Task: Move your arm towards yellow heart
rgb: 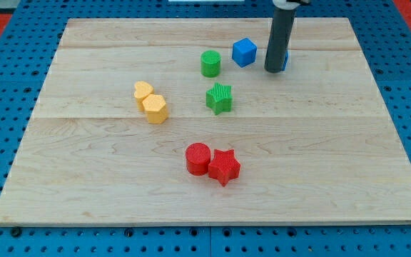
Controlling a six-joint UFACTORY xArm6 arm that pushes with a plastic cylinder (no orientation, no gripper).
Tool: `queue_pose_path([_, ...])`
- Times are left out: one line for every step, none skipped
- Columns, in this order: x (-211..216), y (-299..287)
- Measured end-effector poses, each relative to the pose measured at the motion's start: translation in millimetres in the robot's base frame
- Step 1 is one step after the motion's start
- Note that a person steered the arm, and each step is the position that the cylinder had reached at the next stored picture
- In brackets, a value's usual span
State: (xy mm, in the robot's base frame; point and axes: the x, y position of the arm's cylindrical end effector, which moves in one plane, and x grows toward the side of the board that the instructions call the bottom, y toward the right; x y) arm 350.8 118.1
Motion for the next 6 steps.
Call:
queue_pose_path([62,-34])
queue_pose_path([89,-94])
queue_pose_path([84,-120])
queue_pose_path([111,-142])
queue_pose_path([136,-212])
queue_pose_path([117,-267])
